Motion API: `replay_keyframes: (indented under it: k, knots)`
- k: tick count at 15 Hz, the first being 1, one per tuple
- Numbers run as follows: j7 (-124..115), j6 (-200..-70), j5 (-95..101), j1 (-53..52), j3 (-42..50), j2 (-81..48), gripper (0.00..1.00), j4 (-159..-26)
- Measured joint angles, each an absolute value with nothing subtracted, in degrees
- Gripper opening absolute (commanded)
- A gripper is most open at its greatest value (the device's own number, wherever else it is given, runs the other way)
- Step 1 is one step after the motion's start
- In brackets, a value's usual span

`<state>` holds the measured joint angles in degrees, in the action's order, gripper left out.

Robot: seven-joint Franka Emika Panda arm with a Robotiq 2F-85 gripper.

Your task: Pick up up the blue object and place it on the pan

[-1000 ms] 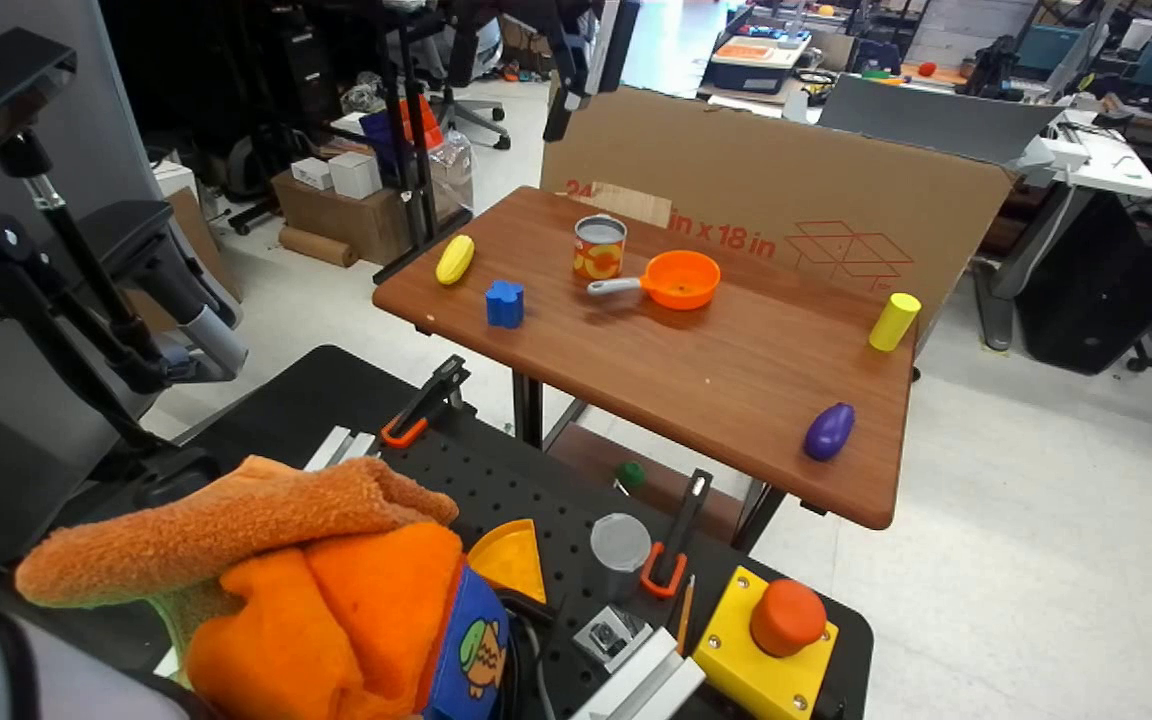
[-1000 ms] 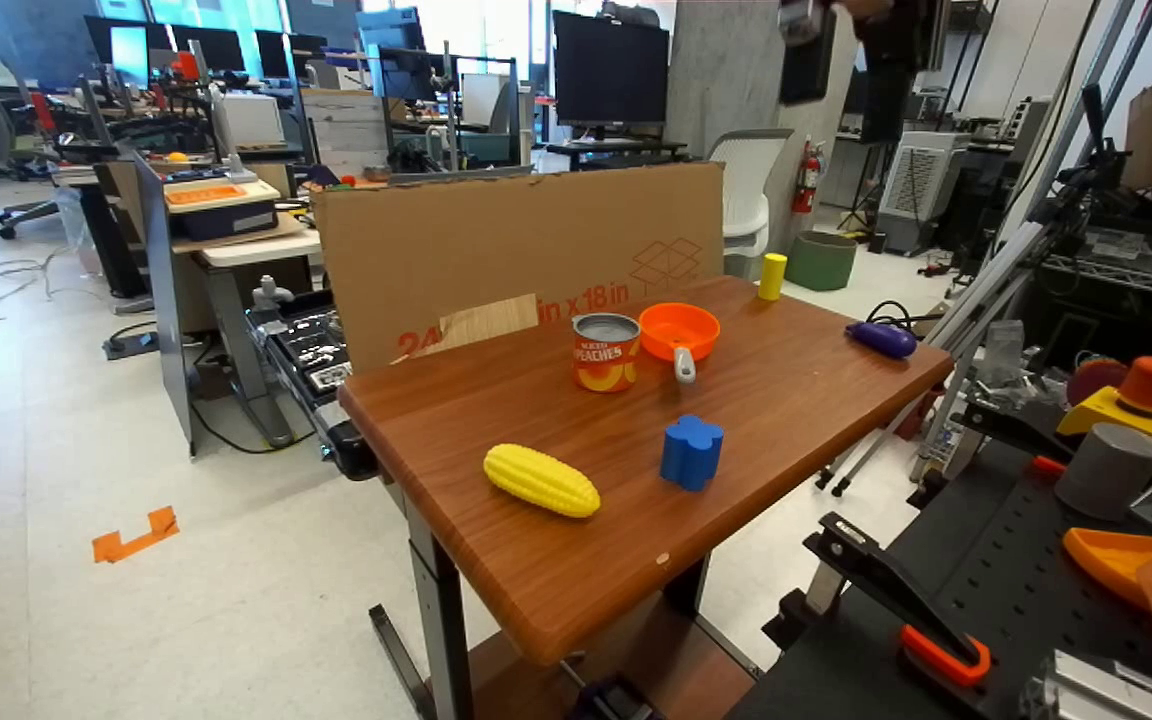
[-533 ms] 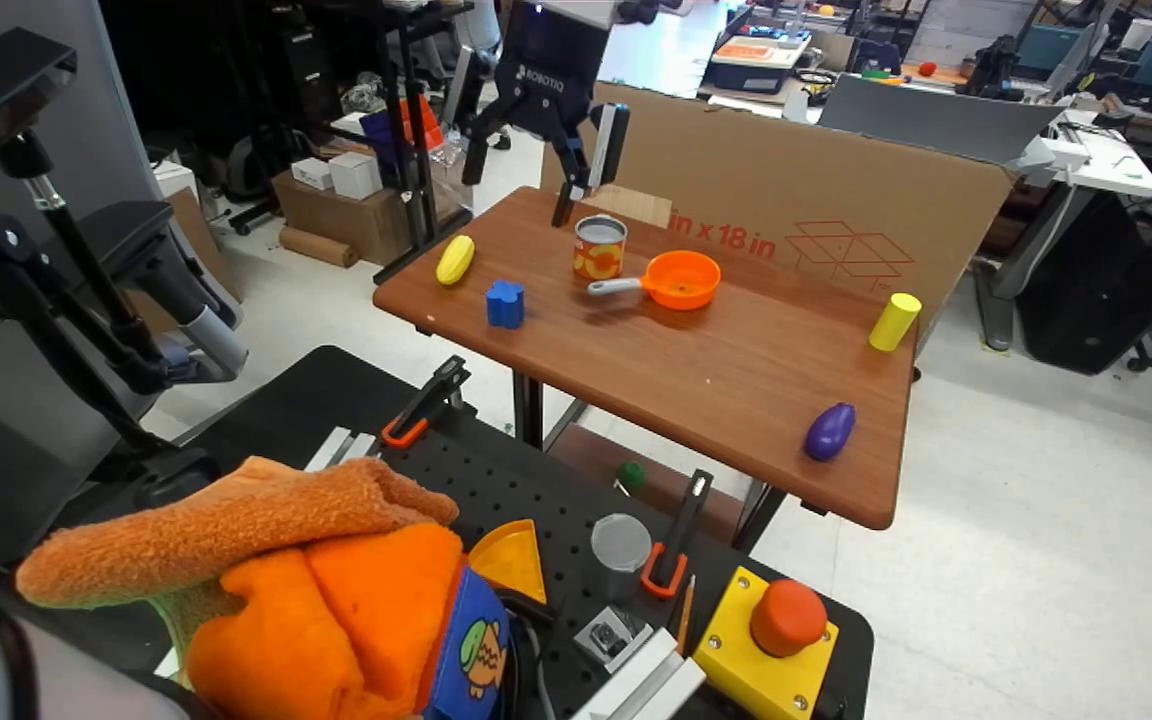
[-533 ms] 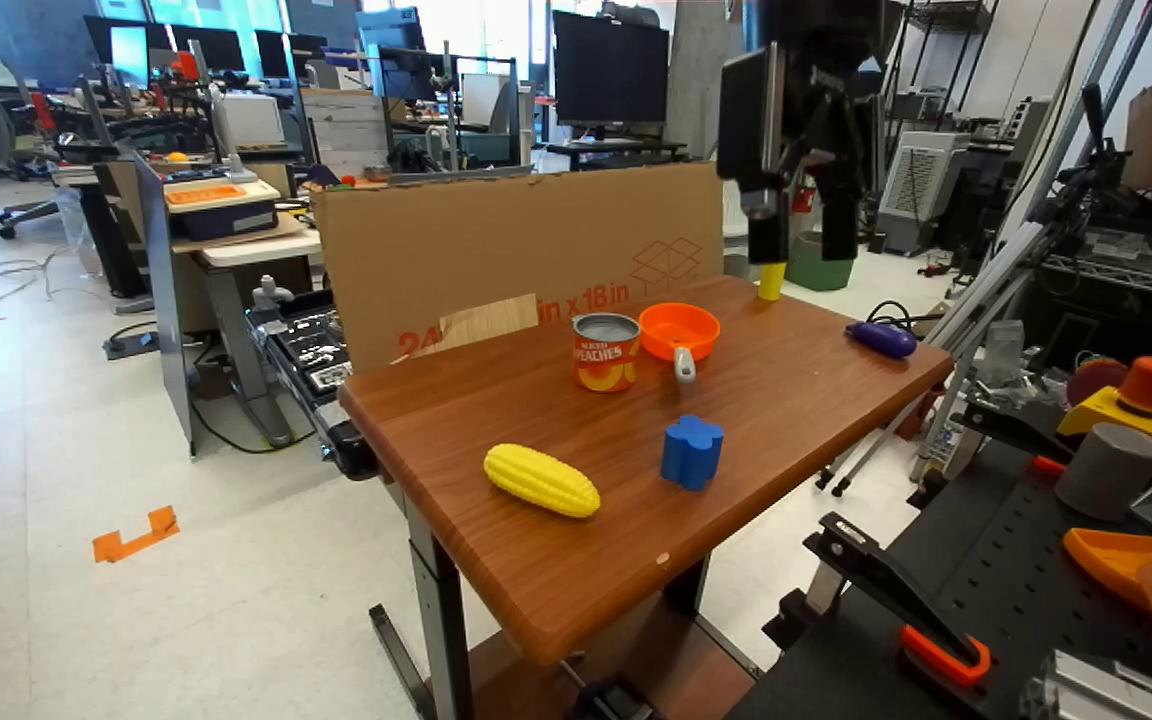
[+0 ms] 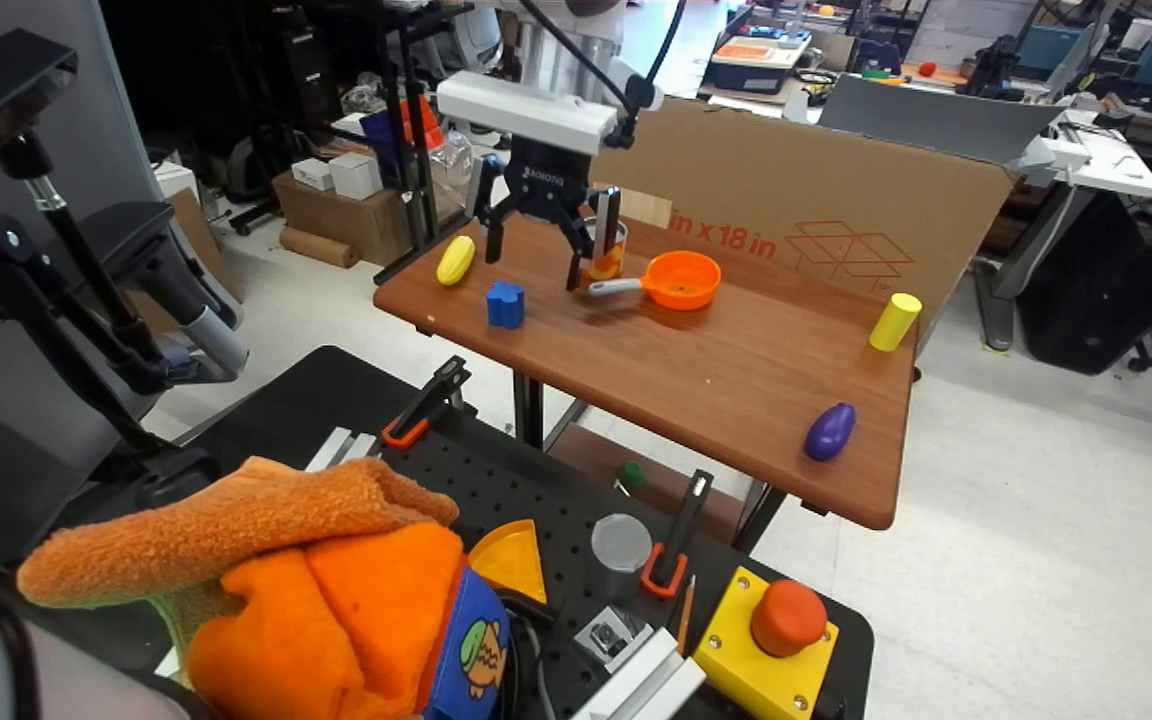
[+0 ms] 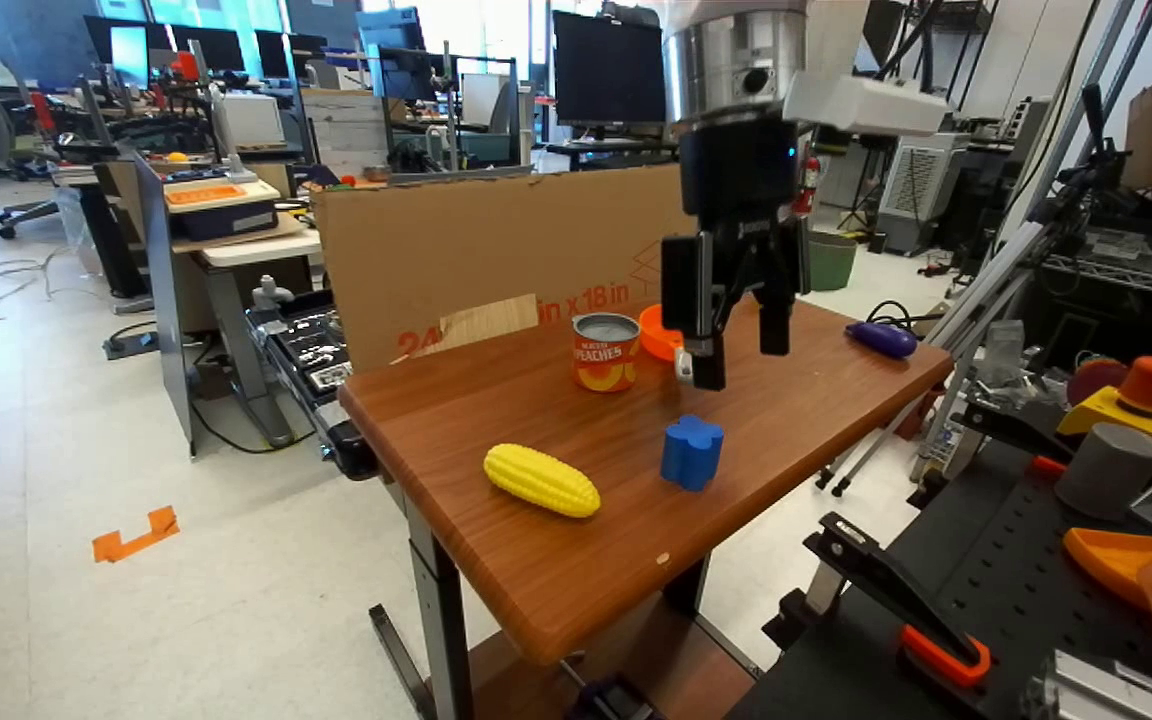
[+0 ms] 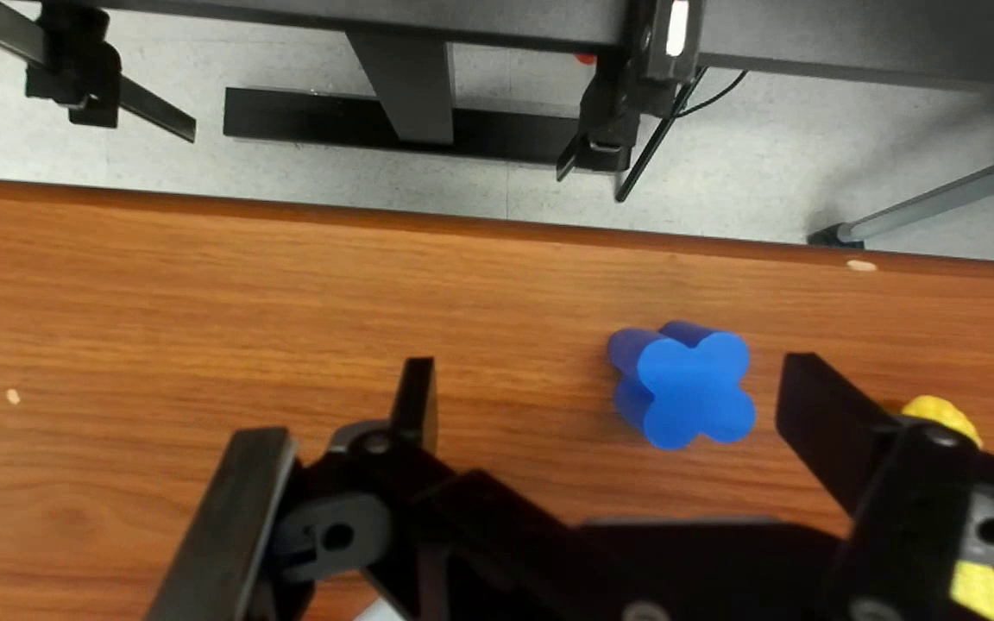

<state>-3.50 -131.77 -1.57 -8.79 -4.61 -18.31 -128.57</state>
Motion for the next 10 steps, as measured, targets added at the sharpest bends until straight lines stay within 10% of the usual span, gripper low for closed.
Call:
replay_keyframes:
  k: [6, 7, 10]
  knots:
    - [-4.9, -139.4, 0.0, -11.8, -5.2, -24.6, 1.00, -128.3]
    - [-5.4, -140.0, 0.5, -12.3, -5.2, -25.3, 0.75, -128.1]
    - [-7.2, -141.9, 2.2, -13.4, -5.2, -26.9, 0.58, -127.6]
